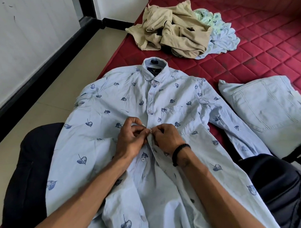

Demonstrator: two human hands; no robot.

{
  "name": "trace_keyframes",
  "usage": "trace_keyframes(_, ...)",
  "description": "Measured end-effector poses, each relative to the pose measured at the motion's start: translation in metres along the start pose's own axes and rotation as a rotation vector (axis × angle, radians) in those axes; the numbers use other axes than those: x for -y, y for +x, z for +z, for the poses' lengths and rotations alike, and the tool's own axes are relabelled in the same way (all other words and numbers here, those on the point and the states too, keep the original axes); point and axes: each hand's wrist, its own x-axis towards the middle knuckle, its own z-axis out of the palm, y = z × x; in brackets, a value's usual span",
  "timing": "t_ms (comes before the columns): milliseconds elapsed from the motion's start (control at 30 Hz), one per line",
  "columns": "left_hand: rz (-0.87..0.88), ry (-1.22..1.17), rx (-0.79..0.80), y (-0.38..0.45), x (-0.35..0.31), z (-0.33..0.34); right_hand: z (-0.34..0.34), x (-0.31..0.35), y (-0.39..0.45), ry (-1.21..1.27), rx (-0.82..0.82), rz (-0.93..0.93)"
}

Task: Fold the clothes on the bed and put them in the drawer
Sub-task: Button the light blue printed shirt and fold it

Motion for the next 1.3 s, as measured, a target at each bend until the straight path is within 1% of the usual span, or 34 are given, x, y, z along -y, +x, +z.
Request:
trace_keyframes(67,0.090,0.062,-0.026,0.001,-0.006,0.004,-0.006,0.005,0.006,0.078,0.030,0.046)
trace_keyframes(133,0.172,0.168,-0.084,0.008,-0.014,0.010,-0.010,0.010,0.021,0.125,-0.001,0.076)
trace_keyframes(233,0.215,0.277,-0.171,0.031,-0.031,0.018,-0.016,0.032,0.046,0.149,-0.020,0.104)
trace_keyframes(267,0.206,0.304,-0.178,0.038,-0.035,0.021,-0.020,0.041,0.051,0.109,-0.033,0.104)
trace_keyframes(333,0.162,0.355,-0.168,0.045,-0.037,0.022,-0.028,0.056,0.042,-0.066,-0.092,0.020)
trace_keyframes(400,0.119,0.394,-0.137,0.043,-0.036,0.020,-0.030,0.063,0.011,-0.192,-0.154,-0.085)
trace_keyframes(467,0.116,0.437,-0.098,0.038,-0.034,0.013,-0.022,0.056,-0.023,-0.269,-0.151,-0.149)
trace_keyframes(567,0.229,0.561,-0.028,0.023,-0.037,0.001,-0.002,0.027,-0.049,-0.459,-0.074,-0.105)
trace_keyframes(633,0.298,0.654,0.022,0.009,-0.041,-0.003,0.005,0.011,-0.053,-0.555,-0.059,-0.073)
trace_keyframes(733,0.268,0.736,0.149,-0.014,-0.037,0.001,0.005,0.005,-0.052,-0.576,-0.107,-0.092)
trace_keyframes(767,0.270,0.787,0.165,-0.018,-0.034,0.003,0.005,0.006,-0.051,-0.589,-0.130,-0.111)
trace_keyframes(867,0.268,0.915,0.143,-0.022,-0.028,0.005,0.010,0.008,-0.052,-0.711,-0.155,-0.160)
trace_keyframes(1000,0.235,1.036,0.136,-0.020,-0.029,0.004,0.014,0.003,-0.057,-0.801,-0.044,-0.169)
trace_keyframes(1067,0.226,1.097,0.118,-0.025,-0.033,0.008,0.016,0.004,-0.059,-0.846,-0.032,-0.184)
trace_keyframes(1133,0.206,1.105,0.118,-0.029,-0.036,0.010,0.017,0.005,-0.060,-0.851,-0.087,-0.205)
trace_keyframes(1167,0.178,1.064,0.109,-0.032,-0.035,0.009,0.017,0.005,-0.061,-0.827,-0.117,-0.208)
trace_keyframes(1233,0.099,0.890,0.048,-0.036,-0.037,0.005,0.008,0.009,-0.061,-0.723,-0.190,-0.196)
trace_keyframes(1300,0.061,0.659,-0.019,-0.044,-0.039,0.000,-0.006,0.010,-0.063,-0.634,-0.248,-0.136)
